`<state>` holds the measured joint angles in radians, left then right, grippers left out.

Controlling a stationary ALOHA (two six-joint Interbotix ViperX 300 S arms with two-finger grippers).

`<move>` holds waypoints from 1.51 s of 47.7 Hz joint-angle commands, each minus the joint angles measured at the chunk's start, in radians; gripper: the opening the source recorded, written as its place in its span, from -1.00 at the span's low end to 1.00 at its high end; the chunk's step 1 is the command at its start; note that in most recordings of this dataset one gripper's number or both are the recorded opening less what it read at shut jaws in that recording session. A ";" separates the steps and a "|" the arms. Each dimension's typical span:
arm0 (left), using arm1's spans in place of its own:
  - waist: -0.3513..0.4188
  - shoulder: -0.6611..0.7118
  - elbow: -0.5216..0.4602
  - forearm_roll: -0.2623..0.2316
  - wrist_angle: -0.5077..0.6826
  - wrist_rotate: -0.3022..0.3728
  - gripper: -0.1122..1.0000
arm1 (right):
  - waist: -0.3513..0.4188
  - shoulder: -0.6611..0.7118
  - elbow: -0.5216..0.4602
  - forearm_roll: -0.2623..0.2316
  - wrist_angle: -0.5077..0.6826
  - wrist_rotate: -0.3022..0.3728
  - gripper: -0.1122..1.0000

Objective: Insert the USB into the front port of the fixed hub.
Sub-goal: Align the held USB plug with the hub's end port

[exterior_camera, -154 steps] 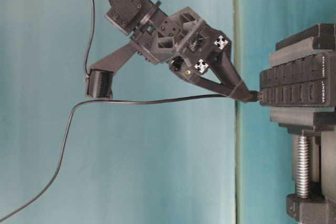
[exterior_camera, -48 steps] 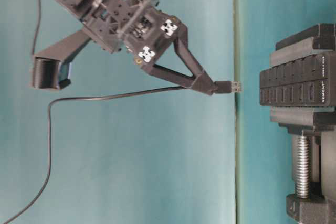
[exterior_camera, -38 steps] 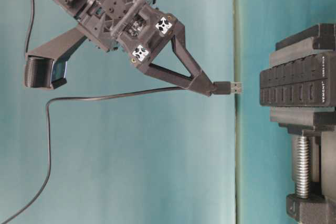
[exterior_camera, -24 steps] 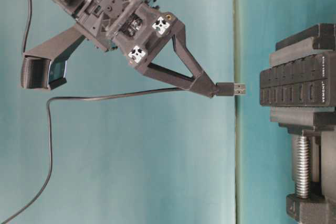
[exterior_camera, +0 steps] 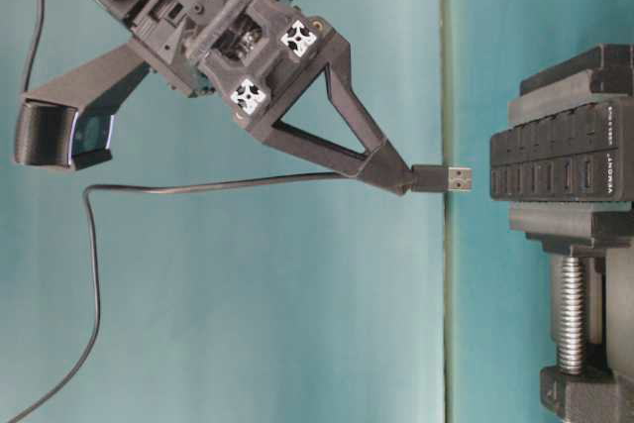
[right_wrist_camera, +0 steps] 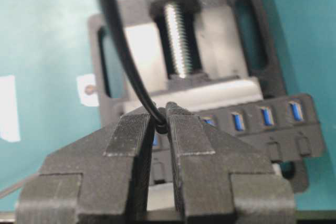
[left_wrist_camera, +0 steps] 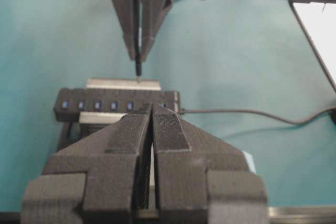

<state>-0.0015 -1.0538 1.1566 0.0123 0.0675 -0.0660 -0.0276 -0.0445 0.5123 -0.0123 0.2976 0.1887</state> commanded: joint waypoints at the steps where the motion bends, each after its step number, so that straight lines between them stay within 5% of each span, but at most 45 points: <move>1: 0.000 0.005 -0.012 0.003 -0.009 0.000 -0.80 | 0.012 -0.015 -0.015 0.002 -0.014 0.017 -0.63; 72: 0.000 0.005 -0.008 0.002 -0.011 -0.003 -0.80 | 0.057 0.069 -0.015 0.002 -0.025 0.061 -0.63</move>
<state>-0.0015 -1.0523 1.1566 0.0123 0.0675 -0.0675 0.0245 0.0399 0.5123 -0.0123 0.2761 0.2378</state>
